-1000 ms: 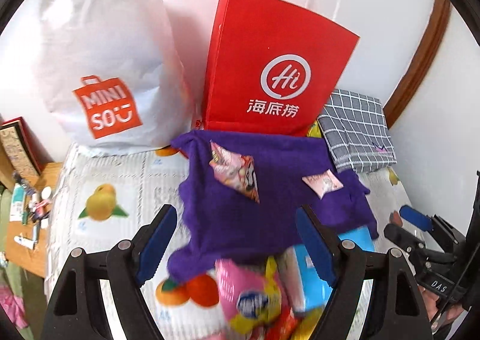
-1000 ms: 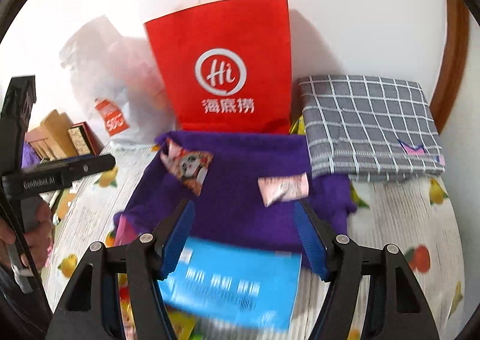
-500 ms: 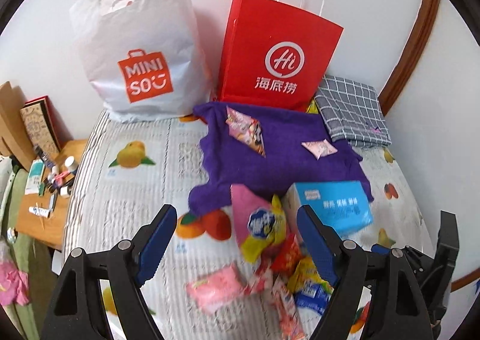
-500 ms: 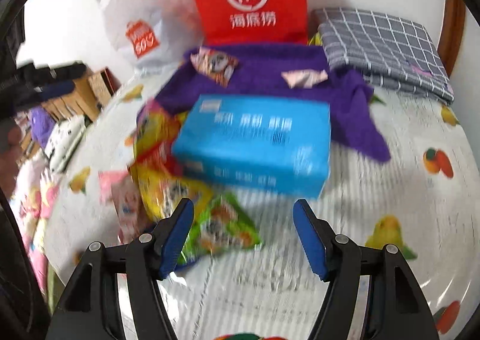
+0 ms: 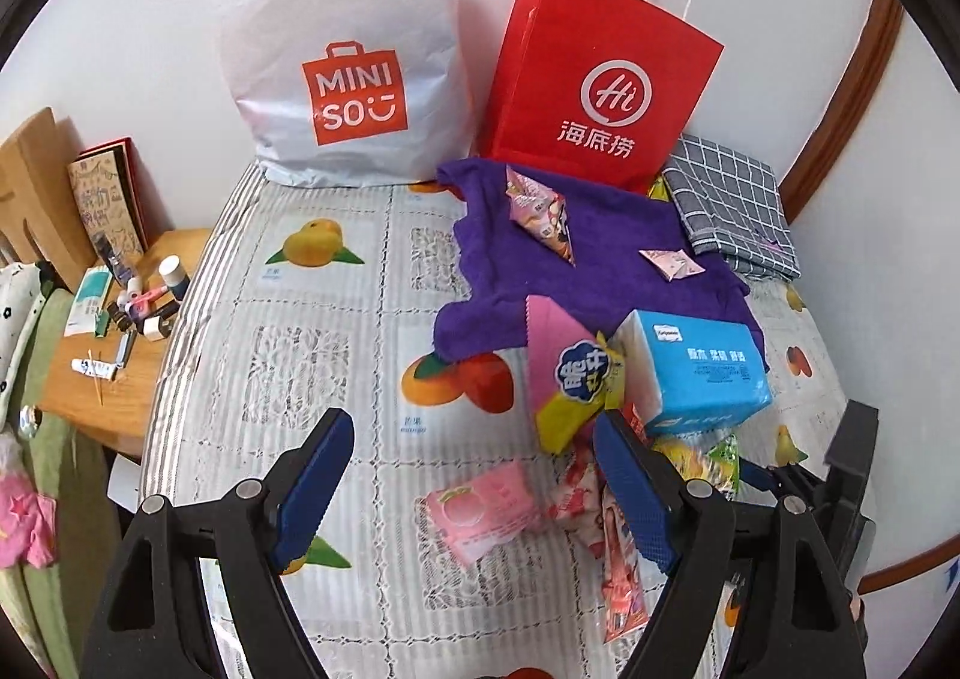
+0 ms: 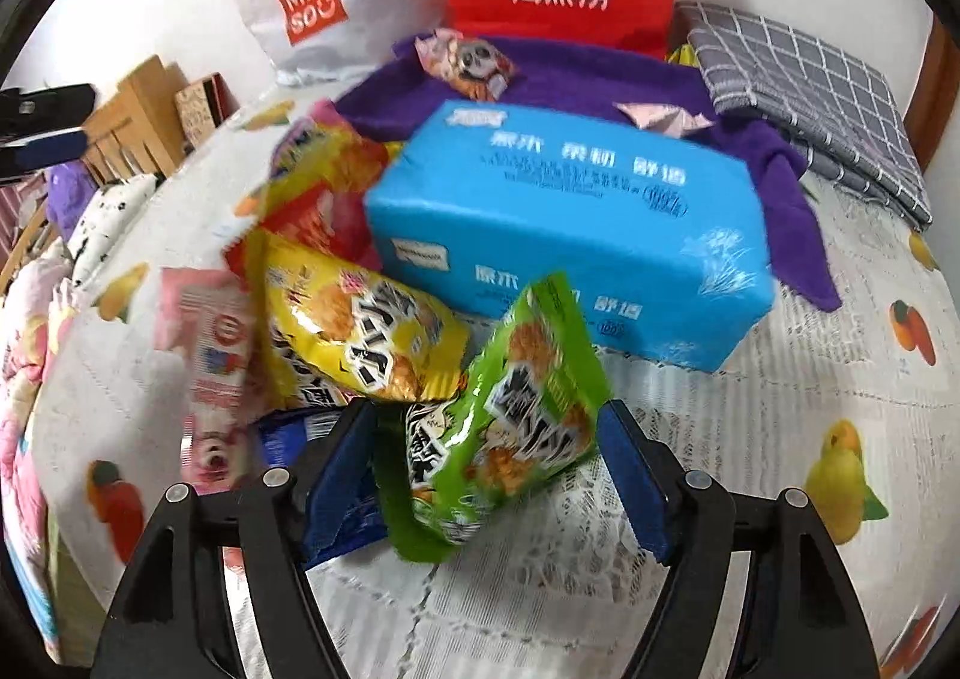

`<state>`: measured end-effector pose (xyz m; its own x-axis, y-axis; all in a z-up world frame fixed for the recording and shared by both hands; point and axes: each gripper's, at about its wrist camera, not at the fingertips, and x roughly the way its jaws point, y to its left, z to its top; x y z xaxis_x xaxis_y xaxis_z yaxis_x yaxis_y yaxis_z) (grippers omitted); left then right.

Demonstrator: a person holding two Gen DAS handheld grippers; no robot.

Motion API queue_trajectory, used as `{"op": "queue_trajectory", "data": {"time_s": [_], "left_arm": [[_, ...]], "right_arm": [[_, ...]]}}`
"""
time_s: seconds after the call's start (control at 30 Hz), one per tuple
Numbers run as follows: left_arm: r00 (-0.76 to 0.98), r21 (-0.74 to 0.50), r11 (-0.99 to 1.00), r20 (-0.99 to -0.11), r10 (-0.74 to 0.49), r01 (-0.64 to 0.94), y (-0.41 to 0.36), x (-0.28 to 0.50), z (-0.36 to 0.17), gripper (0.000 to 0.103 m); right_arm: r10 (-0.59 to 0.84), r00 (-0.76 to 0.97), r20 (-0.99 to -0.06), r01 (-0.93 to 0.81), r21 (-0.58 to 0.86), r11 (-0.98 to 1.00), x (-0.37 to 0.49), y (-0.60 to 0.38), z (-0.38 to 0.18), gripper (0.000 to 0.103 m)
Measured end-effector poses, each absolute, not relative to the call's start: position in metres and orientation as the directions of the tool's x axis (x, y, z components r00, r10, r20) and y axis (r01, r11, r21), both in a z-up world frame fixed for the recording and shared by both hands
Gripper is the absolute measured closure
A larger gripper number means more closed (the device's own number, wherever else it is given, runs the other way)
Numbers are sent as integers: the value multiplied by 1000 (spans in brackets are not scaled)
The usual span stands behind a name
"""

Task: Organize snacks
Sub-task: 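Grasp the green snack bag with the right tool and lift it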

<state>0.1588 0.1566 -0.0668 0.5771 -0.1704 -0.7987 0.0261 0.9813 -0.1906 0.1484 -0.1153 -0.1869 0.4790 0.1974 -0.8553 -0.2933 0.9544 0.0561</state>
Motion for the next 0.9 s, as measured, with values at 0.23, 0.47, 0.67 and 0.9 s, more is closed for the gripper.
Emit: {"op": "queue_trajectory", "data": {"time_s": [0.23, 0.47, 0.67, 0.9], "left_arm": [[550, -201, 979, -815, -181, 25, 153, 162, -86, 22], [501, -192, 980, -845, -188, 44, 143, 171, -121, 22], [461, -221, 972, -857, -231, 77, 139, 185, -144, 23], [408, -304, 945, -852, -327, 124, 137, 194, -163, 31]], "right_arm": [[217, 541, -813, -264, 81, 961, 132, -140, -169, 46], [168, 562, -810, -159, 93, 983, 118, -174, -161, 47], [142, 575, -806, -89, 111, 990, 106, -195, -158, 48], [125, 576, -808, -38, 126, 991, 102, -203, -164, 49]]}}
